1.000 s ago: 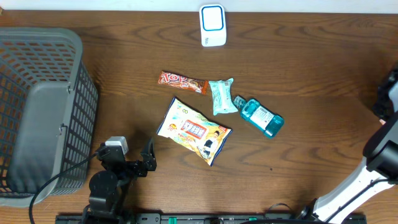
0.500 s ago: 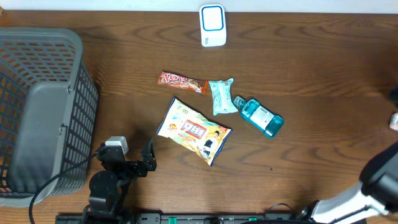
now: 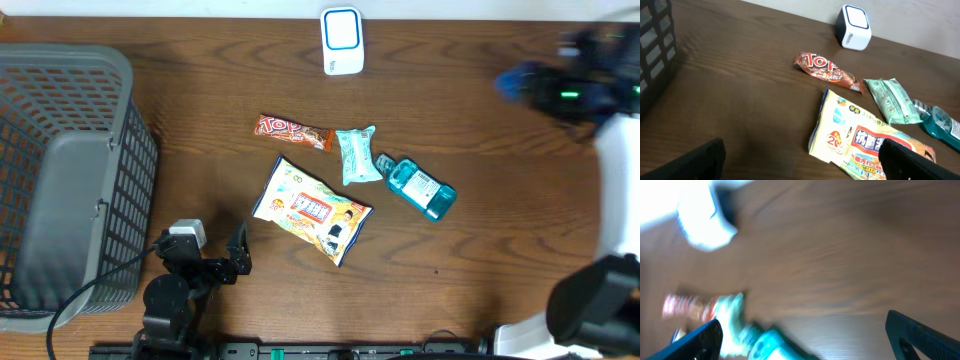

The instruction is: Scan the item barcode

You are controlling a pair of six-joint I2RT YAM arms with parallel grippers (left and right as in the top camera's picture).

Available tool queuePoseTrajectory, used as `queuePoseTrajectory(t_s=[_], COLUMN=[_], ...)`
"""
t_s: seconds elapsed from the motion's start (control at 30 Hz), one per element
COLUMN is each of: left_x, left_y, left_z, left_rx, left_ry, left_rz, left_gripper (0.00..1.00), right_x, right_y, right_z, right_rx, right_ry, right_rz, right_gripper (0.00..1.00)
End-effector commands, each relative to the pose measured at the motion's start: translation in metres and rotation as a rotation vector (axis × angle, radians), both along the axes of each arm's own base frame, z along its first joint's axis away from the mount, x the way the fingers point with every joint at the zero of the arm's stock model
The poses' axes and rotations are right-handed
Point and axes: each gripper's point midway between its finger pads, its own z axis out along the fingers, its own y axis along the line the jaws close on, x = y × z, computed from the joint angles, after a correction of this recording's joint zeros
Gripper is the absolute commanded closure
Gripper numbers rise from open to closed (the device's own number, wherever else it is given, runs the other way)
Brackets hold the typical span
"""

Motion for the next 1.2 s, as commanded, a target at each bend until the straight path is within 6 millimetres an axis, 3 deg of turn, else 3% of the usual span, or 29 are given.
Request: queuePoseTrajectory(t_s=[0.0, 0.1, 0.17, 0.23, 0.33, 0.4, 0.63, 0.8, 0.97, 1.1, 1.17], left_x=[-0.002, -0.002, -0.002, -0.002, -0.002, -0.002, -0.002, -0.002, -0.002, -0.002, -0.002], left_y=[0.002, 0.002, 0.002, 0.002, 0.002, 0.002, 0.002, 0.002, 0.002, 0.002, 0.002], left_z=[-0.012, -0.012, -0.012, -0.012, -0.012, -0.012, -0.012, -0.012, -0.012, -0.012, -0.012], left_rx=[-0.001, -0.001, -0.001, -0.001, -0.001, -0.001, -0.001, -0.001, -0.001, -0.001, -0.001], left_ry=[0.038, 0.038, 0.038, 0.038, 0.038, 0.038, 0.038, 0.038, 0.038, 0.038, 0.038], left_rz=[0.012, 0.012, 0.012, 0.012, 0.012, 0.012, 0.012, 0.012, 0.012, 0.012, 0.012], left_gripper=[0.02, 0.02, 0.02, 0.02, 0.02, 0.02, 0.02, 0.02, 0.02, 0.02, 0.02], right_x=[-0.008, -0.012, -0.01, -0.009, -0.013, -0.018, -0.036, -0.038, -0.037, -0.034, -0.032], right_y=[0.089, 0.134, 0.144, 0.145, 0.14, 0.142, 0.155, 0.157, 0.163, 0.173, 0.184], right_z=[-0.035, -0.067, -0.09, -0.116, -0.149, -0.166, -0.212, -0.217, -0.208, -0.191, -0.17], right_rx=[-0.04, -0.11, -0.219, -0.363, -0.536, -0.569, -0.58, -0.576, -0.56, -0.499, -0.42], right_ry=[0.006, 0.062, 0.109, 0.167, 0.259, 0.302, 0.418, 0.431, 0.416, 0.389, 0.358], right_rz=[0.411, 0.54, 0.556, 0.553, 0.551, 0.569, 0.641, 0.648, 0.642, 0.607, 0.568], right_gripper=[0.01, 0.01, 0.01, 0.01, 0.12, 0.21, 0.29, 0.3, 0.3, 0.27, 0.25])
